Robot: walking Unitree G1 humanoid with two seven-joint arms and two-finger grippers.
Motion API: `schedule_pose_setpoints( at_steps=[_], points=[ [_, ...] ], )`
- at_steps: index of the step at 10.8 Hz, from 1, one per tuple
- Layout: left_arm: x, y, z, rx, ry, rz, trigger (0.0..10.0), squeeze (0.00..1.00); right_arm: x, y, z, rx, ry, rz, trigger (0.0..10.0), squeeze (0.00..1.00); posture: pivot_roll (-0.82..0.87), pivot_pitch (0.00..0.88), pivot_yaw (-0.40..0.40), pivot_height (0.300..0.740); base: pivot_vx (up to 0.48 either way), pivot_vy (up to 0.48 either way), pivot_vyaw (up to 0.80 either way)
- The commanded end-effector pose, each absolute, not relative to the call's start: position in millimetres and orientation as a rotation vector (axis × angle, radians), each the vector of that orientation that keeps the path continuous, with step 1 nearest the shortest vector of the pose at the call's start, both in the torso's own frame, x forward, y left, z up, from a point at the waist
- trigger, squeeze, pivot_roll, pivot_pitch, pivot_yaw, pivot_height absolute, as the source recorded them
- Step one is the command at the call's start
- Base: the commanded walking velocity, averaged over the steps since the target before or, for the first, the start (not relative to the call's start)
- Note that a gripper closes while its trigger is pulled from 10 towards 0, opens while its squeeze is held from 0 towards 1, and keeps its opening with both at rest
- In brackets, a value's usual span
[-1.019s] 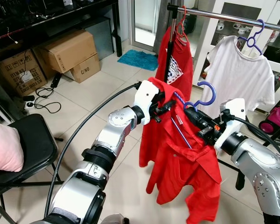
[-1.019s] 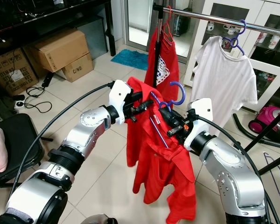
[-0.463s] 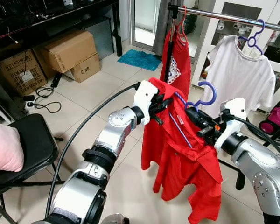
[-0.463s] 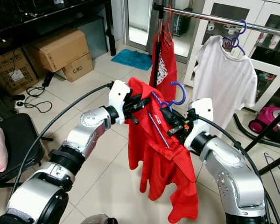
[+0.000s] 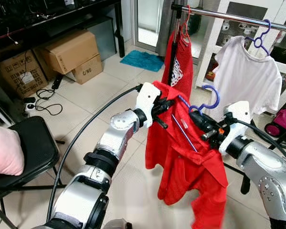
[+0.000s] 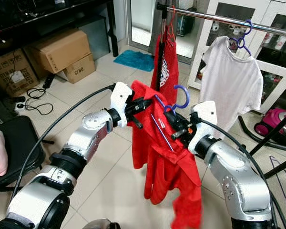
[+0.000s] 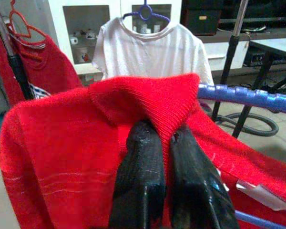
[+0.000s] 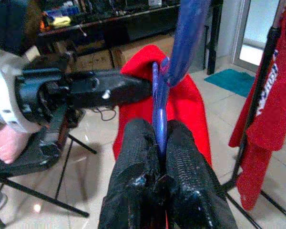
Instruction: Hang hanger
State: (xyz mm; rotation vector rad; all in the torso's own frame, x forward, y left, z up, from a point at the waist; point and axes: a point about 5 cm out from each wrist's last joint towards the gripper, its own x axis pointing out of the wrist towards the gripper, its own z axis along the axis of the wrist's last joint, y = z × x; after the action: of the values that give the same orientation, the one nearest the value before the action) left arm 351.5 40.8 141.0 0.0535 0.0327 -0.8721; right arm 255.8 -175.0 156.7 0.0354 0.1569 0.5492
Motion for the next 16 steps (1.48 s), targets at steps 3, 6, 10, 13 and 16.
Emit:
schedule_pose_setpoints(
  at_steps=[3, 6, 10, 13, 16],
  points=[
    [351, 43, 156, 0.049, -0.013, -0.924, 0.0, 0.00, 252, -181, 142, -0.087, 0.269, 0.559, 0.0, 0.00, 0.00, 0.000, 0.048, 0.740, 0.000, 0.000, 0.00],
    [355, 57, 159, 0.064, -0.019, -0.878, 0.0, 0.00, 246, -188, 131, -0.138, 0.348, 0.585, 0.0, 0.00, 0.00, 0.000, 0.048, 0.740, 0.000, 0.000, 0.00],
    [377, 111, 166, 0.191, 0.016, -0.671, 0.0, 0.00, 239, -204, 147, -0.089, 0.270, 0.619, 0.0, 0.00, 0.00, 0.000, 0.047, 0.740, 0.000, 0.000, 0.00],
    [391, 135, 181, 0.176, -0.002, -0.540, 0.0, 0.00, 226, -201, 156, -0.020, 0.242, 0.759, 0.0, 0.00, -0.01, 0.000, 0.046, 0.740, 0.000, 0.000, 0.00],
    [393, 134, 174, 0.104, 0.024, -0.519, 0.0, 0.00, 224, -199, 160, 0.080, 0.204, 0.762, 0.0, 0.00, -0.01, 0.000, 0.048, 0.740, 0.000, 0.000, 0.00]
  ],
)
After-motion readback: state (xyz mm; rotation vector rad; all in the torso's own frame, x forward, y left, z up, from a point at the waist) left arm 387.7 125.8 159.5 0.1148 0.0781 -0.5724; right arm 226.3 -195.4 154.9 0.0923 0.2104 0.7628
